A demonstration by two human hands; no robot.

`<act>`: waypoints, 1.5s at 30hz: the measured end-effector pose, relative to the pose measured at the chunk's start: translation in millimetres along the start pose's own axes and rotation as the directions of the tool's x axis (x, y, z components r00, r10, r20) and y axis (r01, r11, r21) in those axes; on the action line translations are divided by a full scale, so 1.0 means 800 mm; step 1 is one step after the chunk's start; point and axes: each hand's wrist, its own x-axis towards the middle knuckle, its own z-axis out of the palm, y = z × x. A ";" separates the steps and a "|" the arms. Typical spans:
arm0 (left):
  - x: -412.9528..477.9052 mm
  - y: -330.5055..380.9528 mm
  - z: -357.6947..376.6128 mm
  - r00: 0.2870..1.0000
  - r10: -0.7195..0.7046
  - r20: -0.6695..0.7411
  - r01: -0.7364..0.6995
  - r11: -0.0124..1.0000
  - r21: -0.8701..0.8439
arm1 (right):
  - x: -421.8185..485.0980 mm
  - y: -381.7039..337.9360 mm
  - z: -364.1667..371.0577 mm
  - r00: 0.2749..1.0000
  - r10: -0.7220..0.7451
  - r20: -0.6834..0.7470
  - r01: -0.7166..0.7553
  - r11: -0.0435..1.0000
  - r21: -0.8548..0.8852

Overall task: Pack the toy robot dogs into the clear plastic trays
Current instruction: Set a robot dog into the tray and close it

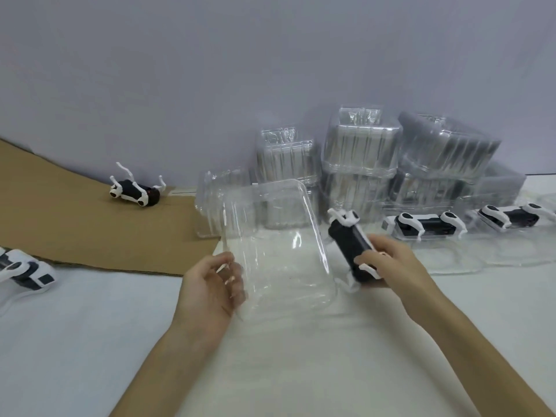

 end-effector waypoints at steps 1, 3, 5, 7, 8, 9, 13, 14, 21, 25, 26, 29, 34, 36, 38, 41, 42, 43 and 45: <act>0.000 -0.003 0.002 0.999 -0.041 -0.011 0.041 0.999 0.036 | 0.000 -0.001 -0.003 0.997 -0.049 -0.054 0.052 0.998 0.042; 0.003 -0.006 0.006 0.991 -0.124 -0.052 0.132 0.976 0.176 | -0.001 -0.001 -0.005 0.975 -0.170 -0.143 0.183 0.980 0.078; 0.006 -0.007 0.005 0.972 -0.222 -0.071 0.233 0.910 0.342 | -0.005 -0.003 -0.004 0.931 -0.290 -0.221 0.312 0.947 0.074; 0.007 -0.007 0.000 0.971 -0.240 -0.004 0.218 0.875 0.433 | -0.010 -0.004 -0.003 0.859 -0.399 -0.320 0.440 0.896 0.063; 0.006 -0.008 -0.003 0.978 -0.207 0.032 0.171 0.876 0.451 | -0.012 -0.005 -0.004 0.815 -0.440 -0.377 0.490 0.871 0.042; 0.005 -0.007 -0.007 0.983 -0.177 0.051 0.135 0.879 0.457 | -0.013 -0.005 -0.004 0.774 -0.466 -0.428 0.524 0.851 0.022; 0.003 0.002 -0.014 0.987 -0.152 0.056 0.107 0.873 0.477 | -0.010 -0.006 -0.009 0.663 -0.471 -0.582 0.592 0.806 0.021; 0.002 0.004 -0.013 0.988 -0.144 0.058 0.095 0.856 0.508 | -0.009 -0.007 -0.012 0.646 -0.450 -0.617 0.602 0.797 0.049; -0.004 0.010 -0.003 0.986 -0.142 0.086 0.089 0.891 0.446 | -0.005 -0.016 -0.033 0.867 -0.381 -0.321 0.489 0.771 0.408; -0.001 0.015 -0.007 0.971 0.102 0.214 -0.196 0.855 0.481 | -0.009 -0.018 -0.029 0.932 -0.357 -0.063 0.330 0.763 0.555; -0.003 0.018 -0.010 0.949 0.151 0.278 -0.273 0.835 0.479 | -0.010 -0.018 -0.028 0.935 -0.352 -0.043 0.313 0.763 0.566; -0.004 0.026 -0.019 0.862 0.141 0.486 -0.424 0.726 0.541 | -0.011 -0.017 -0.031 0.943 -0.331 -0.019 0.273 0.742 0.612; -0.009 0.030 -0.032 0.760 -0.106 0.641 -0.507 0.520 0.688 | -0.012 -0.019 -0.031 0.978 -0.204 0.029 0.125 0.699 0.704; -0.007 0.028 -0.030 0.795 -0.082 0.601 -0.493 0.489 0.720 | -0.011 -0.019 -0.029 0.986 -0.168 0.014 0.105 0.677 0.729; -0.003 0.021 -0.023 0.846 0.056 0.530 -0.487 0.485 0.726 | -0.012 -0.019 -0.030 0.989 -0.143 0.035 0.067 0.647 0.760; 0.000 0.011 -0.014 0.855 0.391 0.341 -0.500 0.447 0.742 | -0.011 -0.018 -0.031 0.983 -0.160 0.093 0.048 0.706 0.706; 0.000 0.012 -0.014 0.850 0.436 0.295 -0.494 0.463 0.736 | -0.011 -0.018 -0.030 0.979 -0.178 0.098 0.069 0.746 0.662; -0.002 0.015 -0.014 0.864 0.418 0.279 -0.475 0.497 0.726 | -0.011 -0.018 -0.028 0.976 -0.193 0.101 0.087 0.772 0.630; -0.005 0.019 -0.016 0.914 0.258 0.313 -0.405 0.576 0.710 | -0.013 -0.019 -0.023 0.973 -0.214 0.089 0.119 0.791 0.600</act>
